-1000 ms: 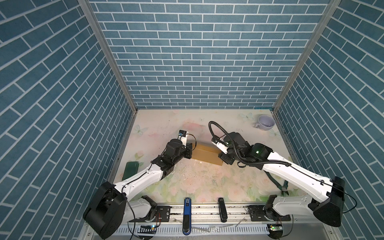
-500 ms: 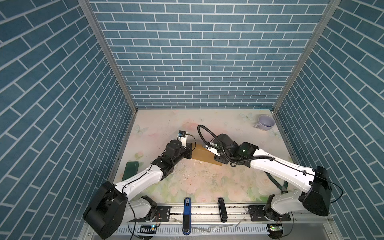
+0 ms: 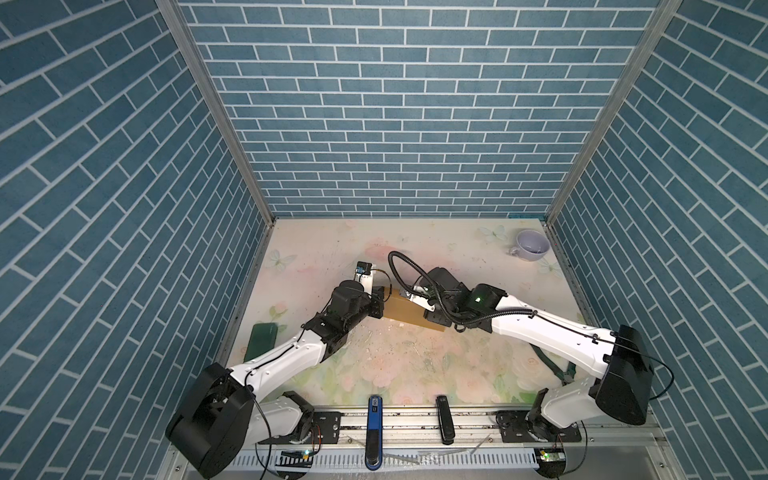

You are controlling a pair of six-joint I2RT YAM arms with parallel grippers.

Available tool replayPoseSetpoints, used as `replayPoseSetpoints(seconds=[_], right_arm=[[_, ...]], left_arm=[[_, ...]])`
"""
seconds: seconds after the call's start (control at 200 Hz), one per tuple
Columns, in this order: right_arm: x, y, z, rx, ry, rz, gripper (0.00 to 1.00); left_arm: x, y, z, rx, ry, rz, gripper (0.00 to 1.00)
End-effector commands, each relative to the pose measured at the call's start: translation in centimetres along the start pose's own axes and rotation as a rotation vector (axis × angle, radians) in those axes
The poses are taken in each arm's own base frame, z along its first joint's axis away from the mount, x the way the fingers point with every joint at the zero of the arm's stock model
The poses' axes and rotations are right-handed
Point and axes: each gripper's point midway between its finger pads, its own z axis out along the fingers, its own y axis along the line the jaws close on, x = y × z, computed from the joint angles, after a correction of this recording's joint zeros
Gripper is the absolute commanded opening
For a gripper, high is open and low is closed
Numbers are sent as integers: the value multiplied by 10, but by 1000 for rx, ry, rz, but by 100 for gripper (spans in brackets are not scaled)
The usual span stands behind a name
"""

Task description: Fold the paper box

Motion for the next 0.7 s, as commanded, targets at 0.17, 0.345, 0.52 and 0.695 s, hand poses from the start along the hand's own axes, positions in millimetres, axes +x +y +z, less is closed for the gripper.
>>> replayPoseSetpoints(seconds=[0.17, 0.345, 0.52, 0.695], right_arm=[[-7, -2, 7, 23, -10, -35, 59], [-6, 1, 11, 15, -2, -30, 57], [-4, 5, 15, 4, 2, -20, 56], [-2, 9, 18, -6, 8, -14, 56]], left_arm=[[47, 8, 3, -23, 152, -8, 5], [47, 8, 3, -20, 152, -11, 5], [48, 8, 2, -21, 152, -14, 5], [47, 7, 1, -18, 149, -14, 6]])
